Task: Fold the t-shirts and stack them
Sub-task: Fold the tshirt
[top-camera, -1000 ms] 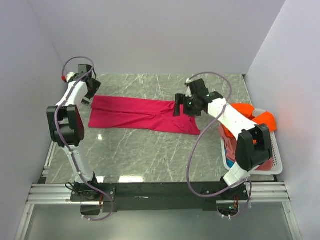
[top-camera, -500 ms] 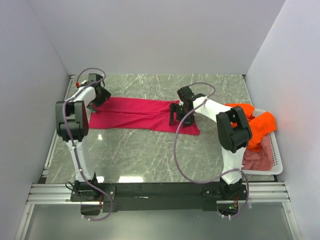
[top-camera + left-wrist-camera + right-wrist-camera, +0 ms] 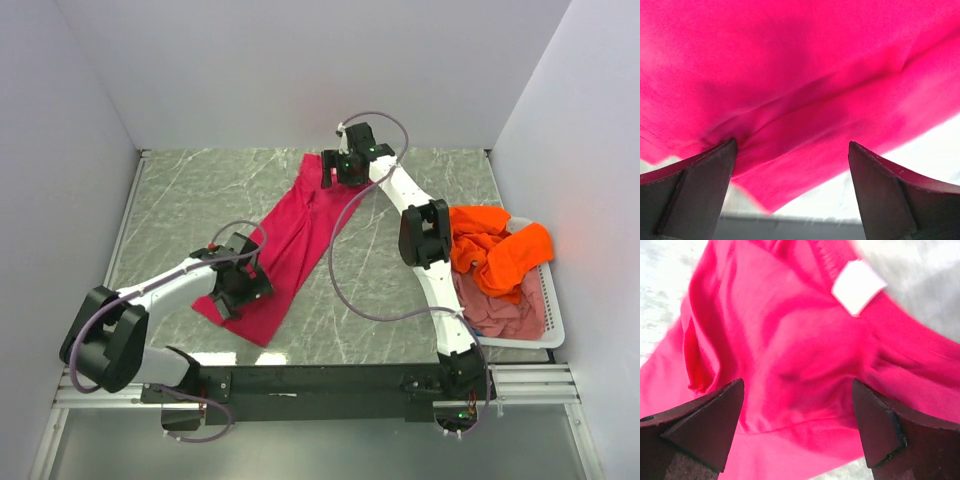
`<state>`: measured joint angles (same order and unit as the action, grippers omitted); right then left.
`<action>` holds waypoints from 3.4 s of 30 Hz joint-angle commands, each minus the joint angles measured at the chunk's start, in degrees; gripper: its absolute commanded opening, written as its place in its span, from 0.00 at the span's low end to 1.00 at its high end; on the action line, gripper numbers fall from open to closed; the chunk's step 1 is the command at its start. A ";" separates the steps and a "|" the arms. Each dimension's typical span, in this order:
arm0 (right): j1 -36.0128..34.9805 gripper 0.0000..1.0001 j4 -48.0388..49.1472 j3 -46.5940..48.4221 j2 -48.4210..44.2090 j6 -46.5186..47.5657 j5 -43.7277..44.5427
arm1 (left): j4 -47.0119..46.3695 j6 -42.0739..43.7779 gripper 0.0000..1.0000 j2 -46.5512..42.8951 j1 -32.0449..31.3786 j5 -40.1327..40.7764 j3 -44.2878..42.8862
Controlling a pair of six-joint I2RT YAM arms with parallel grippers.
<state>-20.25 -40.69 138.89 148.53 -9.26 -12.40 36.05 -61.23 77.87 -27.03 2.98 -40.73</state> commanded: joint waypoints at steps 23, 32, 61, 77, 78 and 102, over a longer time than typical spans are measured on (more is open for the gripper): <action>-24.47 0.97 12.46 -41.14 -33.83 -15.17 9.87 | 4.21 2.53 1.00 -9.75 18.14 8.35 -6.38; -32.22 0.97 14.04 -48.62 -34.01 -15.70 4.76 | -2.83 -0.03 1.00 -9.05 24.04 1.32 -1.28; -21.31 0.97 18.19 -71.32 -42.36 -10.96 0.45 | 0.24 3.58 0.99 -16.78 20.96 2.99 1.44; -38.89 0.98 17.31 -54.87 -33.85 -12.98 -5.44 | 3.58 0.85 0.99 -16.78 21.22 8.52 -2.24; -38.99 0.98 17.05 -54.26 -33.14 -12.72 -5.61 | 4.37 0.94 1.00 -16.69 21.23 8.88 -2.51; -27.56 0.98 14.68 -89.85 -54.83 -15.45 1.68 | 8.32 5.51 0.99 -16.17 2.61 -2.46 -0.93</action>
<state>-48.77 -16.47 53.01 95.02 -26.46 -15.66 41.58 -56.62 61.39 -20.14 3.51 -42.13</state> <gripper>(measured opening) 0.976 0.995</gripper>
